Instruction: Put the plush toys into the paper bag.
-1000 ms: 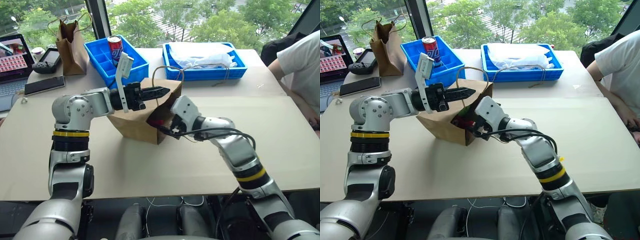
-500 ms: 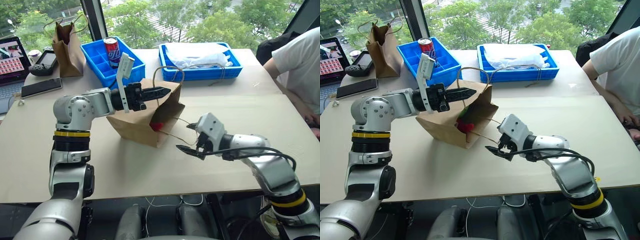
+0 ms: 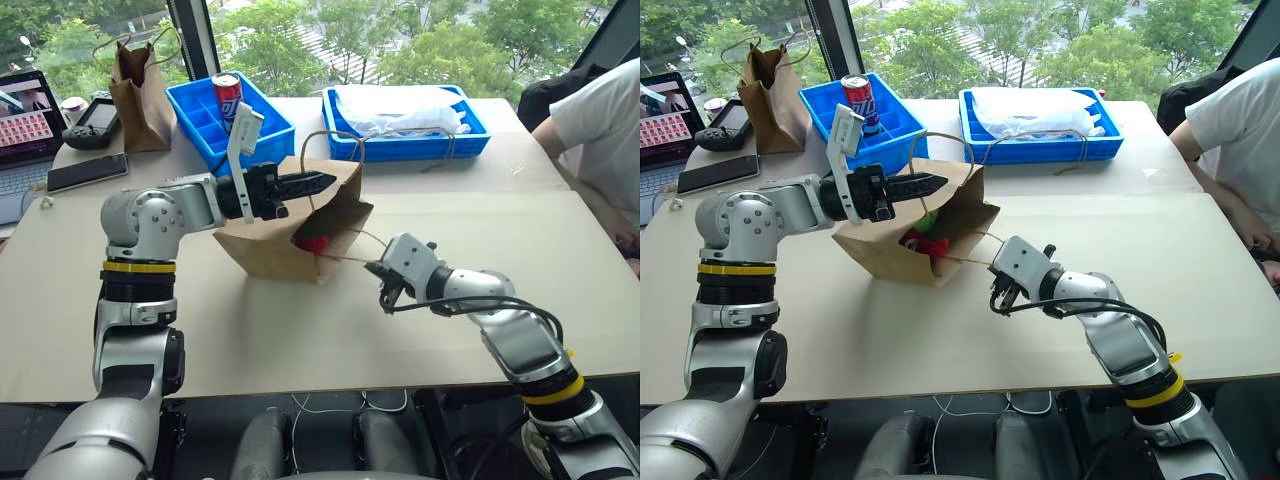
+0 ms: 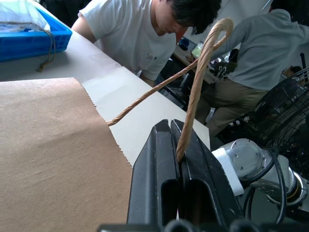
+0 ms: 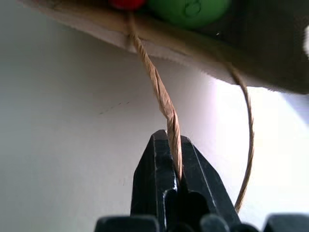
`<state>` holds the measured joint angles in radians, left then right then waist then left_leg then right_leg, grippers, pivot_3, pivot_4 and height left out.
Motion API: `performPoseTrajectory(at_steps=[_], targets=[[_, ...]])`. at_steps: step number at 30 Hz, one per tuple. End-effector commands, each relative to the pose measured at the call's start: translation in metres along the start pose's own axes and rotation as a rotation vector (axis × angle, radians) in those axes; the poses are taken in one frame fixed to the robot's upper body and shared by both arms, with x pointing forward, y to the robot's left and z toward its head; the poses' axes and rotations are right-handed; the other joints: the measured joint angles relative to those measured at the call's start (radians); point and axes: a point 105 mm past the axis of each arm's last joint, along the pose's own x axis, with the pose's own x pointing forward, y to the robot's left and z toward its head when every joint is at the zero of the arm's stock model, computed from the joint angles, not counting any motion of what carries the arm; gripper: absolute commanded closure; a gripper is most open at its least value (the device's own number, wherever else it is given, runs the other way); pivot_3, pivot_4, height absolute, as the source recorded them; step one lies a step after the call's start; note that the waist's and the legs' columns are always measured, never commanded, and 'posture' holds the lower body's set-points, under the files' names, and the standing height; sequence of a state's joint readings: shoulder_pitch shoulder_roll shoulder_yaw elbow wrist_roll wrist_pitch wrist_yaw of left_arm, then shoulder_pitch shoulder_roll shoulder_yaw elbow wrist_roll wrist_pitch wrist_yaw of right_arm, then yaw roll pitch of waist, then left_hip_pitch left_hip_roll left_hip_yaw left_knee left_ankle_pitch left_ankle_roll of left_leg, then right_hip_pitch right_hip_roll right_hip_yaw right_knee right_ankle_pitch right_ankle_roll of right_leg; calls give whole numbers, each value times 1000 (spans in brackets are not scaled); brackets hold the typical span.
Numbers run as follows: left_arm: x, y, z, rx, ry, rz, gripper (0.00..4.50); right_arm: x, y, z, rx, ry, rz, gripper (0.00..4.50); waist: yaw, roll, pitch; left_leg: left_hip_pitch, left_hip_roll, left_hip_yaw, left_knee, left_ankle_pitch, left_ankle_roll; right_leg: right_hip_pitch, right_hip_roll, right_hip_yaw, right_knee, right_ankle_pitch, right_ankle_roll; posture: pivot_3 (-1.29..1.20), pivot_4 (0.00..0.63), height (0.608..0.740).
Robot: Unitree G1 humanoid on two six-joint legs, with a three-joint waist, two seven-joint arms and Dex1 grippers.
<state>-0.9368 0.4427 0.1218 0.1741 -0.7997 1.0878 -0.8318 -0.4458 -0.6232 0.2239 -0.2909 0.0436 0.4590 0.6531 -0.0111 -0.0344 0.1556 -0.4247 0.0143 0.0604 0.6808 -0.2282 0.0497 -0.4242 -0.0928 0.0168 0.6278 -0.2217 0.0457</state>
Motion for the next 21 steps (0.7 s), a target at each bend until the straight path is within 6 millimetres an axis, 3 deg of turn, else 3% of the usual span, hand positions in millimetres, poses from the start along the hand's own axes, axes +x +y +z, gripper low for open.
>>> performPoseTrajectory(at_steps=[1,5,8,15,21], targets=[[-3,-8,37,106,-96,6,4500,-22,-58,59,-150,-172,-191,4486,0,0,0,0,0,0,0,0,0,0,0,0,0,0,0,0,150,740],[-1,-7,47,139,-130,20,4500,-28,-77,89,-223,-231,-233,4486,0,0,0,1,0,0,-1,0,0,1,0,-1,0,0,0,0,150,740],[1,-4,53,153,-157,30,4500,-28,-79,104,-253,-256,-222,4486,1,0,0,0,0,0,-2,0,0,1,0,-1,-1,0,0,0,150,740],[1,3,44,156,-150,58,4500,-26,-65,108,-289,-234,-152,4486,1,0,0,-2,0,0,-1,-1,1,0,-1,-1,0,0,0,0,150,740],[-4,12,27,193,-47,118,4500,-22,-30,100,-184,-187,29,4486,0,0,0,-2,0,0,-1,0,1,0,-1,-1,1,0,0,0,150,740]])
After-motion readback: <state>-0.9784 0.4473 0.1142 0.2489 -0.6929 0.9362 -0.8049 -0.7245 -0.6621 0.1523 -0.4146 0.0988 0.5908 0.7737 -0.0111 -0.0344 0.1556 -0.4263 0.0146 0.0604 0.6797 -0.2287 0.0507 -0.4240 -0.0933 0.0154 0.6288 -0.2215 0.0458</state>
